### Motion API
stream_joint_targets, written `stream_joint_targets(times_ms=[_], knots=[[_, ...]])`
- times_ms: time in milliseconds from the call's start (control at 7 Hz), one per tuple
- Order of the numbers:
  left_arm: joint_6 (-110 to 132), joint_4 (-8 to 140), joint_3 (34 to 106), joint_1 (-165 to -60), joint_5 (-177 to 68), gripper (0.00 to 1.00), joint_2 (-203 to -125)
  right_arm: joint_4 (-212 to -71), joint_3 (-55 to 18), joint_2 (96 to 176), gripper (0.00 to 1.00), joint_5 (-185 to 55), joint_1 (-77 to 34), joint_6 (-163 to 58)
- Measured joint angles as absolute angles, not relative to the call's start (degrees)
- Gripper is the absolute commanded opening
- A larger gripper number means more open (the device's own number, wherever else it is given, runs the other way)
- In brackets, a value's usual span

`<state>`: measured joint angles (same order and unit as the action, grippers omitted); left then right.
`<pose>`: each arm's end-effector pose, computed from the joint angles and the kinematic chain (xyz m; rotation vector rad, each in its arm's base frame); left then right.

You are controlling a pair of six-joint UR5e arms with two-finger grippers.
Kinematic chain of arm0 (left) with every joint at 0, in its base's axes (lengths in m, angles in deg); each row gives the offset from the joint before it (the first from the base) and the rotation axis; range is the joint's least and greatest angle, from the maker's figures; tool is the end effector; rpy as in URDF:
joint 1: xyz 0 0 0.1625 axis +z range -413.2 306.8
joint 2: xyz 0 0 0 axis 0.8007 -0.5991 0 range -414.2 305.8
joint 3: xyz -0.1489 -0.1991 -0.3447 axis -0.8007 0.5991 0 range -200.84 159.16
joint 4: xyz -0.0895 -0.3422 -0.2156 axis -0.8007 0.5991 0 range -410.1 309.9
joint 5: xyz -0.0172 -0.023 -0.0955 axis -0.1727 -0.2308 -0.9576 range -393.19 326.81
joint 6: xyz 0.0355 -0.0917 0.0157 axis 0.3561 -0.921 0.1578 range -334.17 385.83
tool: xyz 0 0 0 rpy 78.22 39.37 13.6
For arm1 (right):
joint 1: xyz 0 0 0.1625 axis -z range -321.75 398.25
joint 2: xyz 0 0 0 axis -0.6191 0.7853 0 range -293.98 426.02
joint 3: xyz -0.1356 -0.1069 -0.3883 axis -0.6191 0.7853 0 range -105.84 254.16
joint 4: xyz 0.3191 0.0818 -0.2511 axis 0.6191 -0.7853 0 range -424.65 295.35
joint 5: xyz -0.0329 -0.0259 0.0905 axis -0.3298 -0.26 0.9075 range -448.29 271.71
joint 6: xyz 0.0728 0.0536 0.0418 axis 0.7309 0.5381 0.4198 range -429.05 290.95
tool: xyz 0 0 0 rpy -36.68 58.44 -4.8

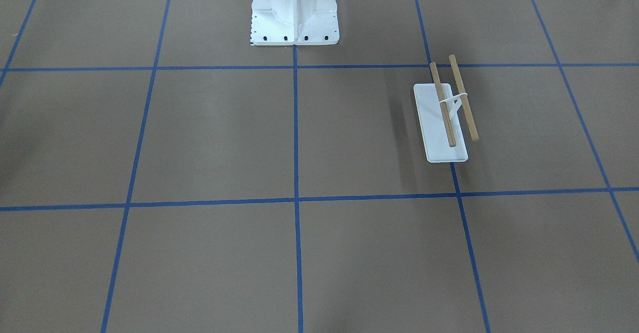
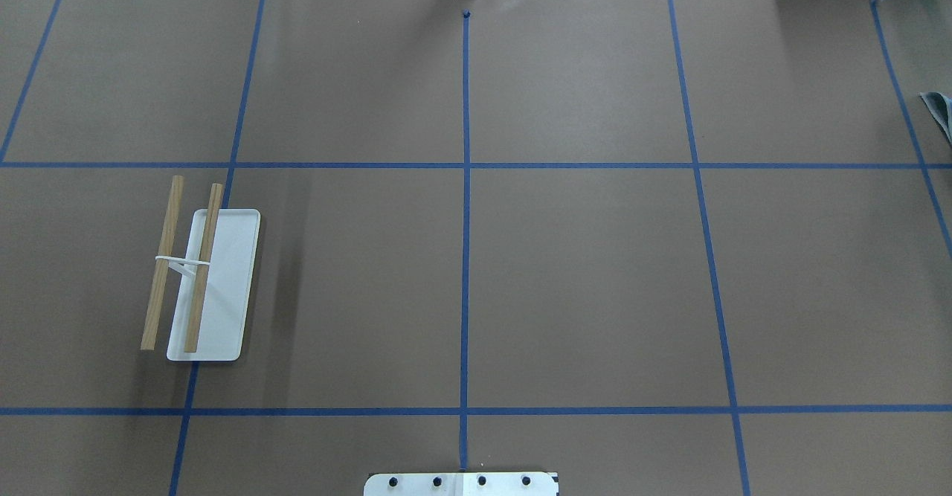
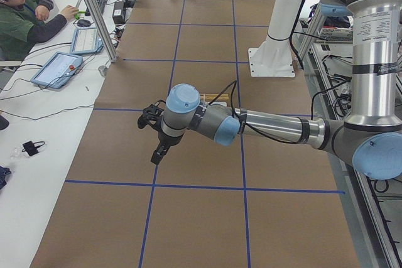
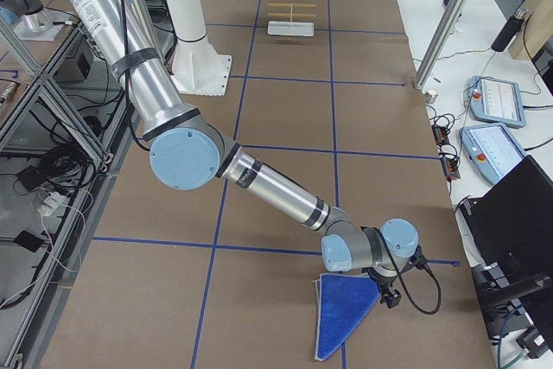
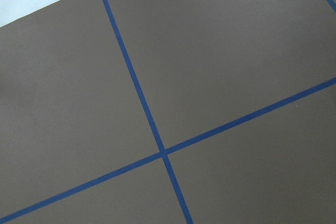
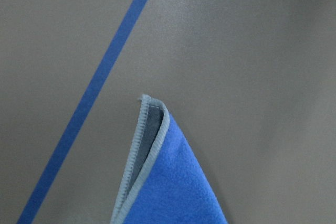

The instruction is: Hang towel on rack

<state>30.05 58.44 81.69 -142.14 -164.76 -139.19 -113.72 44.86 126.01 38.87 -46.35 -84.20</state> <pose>-0.0586 -0.4752 0.5576 0.4550 0.7016 0.2517 0.0105 -0.6660 0.7910 0.2284 -0.6341 -0.4029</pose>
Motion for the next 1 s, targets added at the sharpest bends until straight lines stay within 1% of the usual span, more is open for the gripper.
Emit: stream_joint_targets(times_ms=[714, 857, 1000], knots=[[29.97, 60.62, 81.27, -142.14, -164.76, 0.99, -139.04, -109.70, 44.74, 125.90, 0.99, 31.52, -41.25, -78.33], [29.96, 60.80, 81.25, -142.14, -164.76, 0.99, -139.00, -109.04, 44.73, 125.95, 0.91, 30.06, -40.66, -77.54], [29.96, 60.86, 81.26, -142.14, -164.76, 0.99, -138.96, -108.51, 44.76, 125.98, 0.64, 28.41, -40.35, -77.20]])
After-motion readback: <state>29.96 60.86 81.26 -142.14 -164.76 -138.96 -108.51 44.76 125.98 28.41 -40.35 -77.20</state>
